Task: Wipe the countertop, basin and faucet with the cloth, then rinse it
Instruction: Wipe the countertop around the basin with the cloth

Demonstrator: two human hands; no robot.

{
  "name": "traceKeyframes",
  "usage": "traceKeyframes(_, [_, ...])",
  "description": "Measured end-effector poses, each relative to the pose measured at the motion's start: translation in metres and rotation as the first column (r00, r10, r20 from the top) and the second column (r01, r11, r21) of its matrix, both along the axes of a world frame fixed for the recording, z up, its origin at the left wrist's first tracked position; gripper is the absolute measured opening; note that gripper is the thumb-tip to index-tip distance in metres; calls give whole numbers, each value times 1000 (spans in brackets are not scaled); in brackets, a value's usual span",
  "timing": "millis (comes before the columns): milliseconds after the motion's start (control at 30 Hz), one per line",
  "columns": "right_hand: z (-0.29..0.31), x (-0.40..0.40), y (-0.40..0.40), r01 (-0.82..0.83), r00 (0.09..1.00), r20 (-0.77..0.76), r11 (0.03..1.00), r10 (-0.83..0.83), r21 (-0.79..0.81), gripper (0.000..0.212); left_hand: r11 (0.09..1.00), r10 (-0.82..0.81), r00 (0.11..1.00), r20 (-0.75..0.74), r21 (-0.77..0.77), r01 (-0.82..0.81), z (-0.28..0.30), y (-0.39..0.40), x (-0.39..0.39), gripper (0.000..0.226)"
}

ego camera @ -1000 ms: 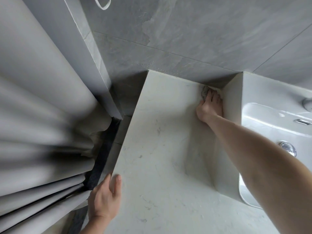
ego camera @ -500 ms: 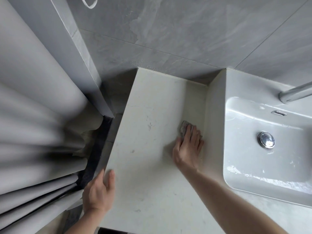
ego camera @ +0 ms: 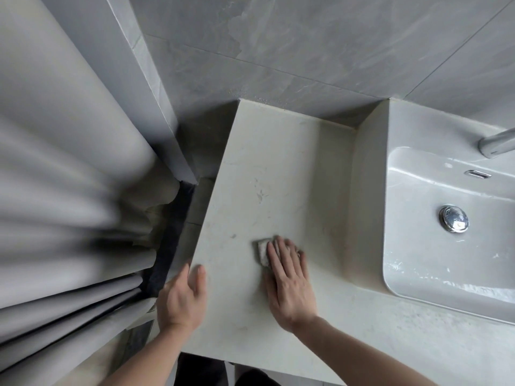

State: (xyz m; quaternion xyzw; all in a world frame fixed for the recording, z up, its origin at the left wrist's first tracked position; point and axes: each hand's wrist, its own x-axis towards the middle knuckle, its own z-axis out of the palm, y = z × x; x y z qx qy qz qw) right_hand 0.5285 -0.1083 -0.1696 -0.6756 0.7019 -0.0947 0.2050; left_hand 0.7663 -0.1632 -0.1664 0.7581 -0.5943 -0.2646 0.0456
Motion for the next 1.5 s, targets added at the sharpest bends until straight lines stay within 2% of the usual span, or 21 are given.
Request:
traceKeyframes(300, [-2, 75, -131, -37, 999, 2, 999, 37, 7, 61, 1000, -9, 1000, -27, 23, 10, -1, -3, -1, 73])
traceKeyframes(500, [4, 99, -99, -232, 973, 10, 971, 231, 62, 71, 998, -12, 998, -54, 55, 15, 1, -3, 3, 68])
traceKeyframes(633, [7, 94, -73, -243, 970, 31, 969, 242, 45, 63, 998, 25, 996, -83, 61, -20, 6, -4, 1, 67])
traceKeyframes(733, [2, 81, -88, -238, 971, 20, 971, 237, 25, 62, 997, 16, 997, -81, 72, -11, 7, -5, 0, 62])
traceKeyframes(933, [-9, 40, -190, 17, 1000, -17, 1000, -16, 7, 59, 998, -33, 997, -75, 49, 37, 3, -4, 4, 75])
traceKeyframes(1133, [-11, -2, -261, 275, 958, -87, 961, -272, 34, 65, 999, -2, 996, -94, 42, 6, 3, -4, 3, 78])
traceKeyframes(1400, [-16, -83, -189, 599, 787, -186, 801, -589, -2, 70, 997, -11, 996, -89, 77, 18, 3, -4, 4, 74])
traceKeyframes(1500, [-16, -99, -148, 629, 757, -216, 777, -617, -17, 71, 996, 3, 996, -94, 90, 6, 7, -5, 4, 66])
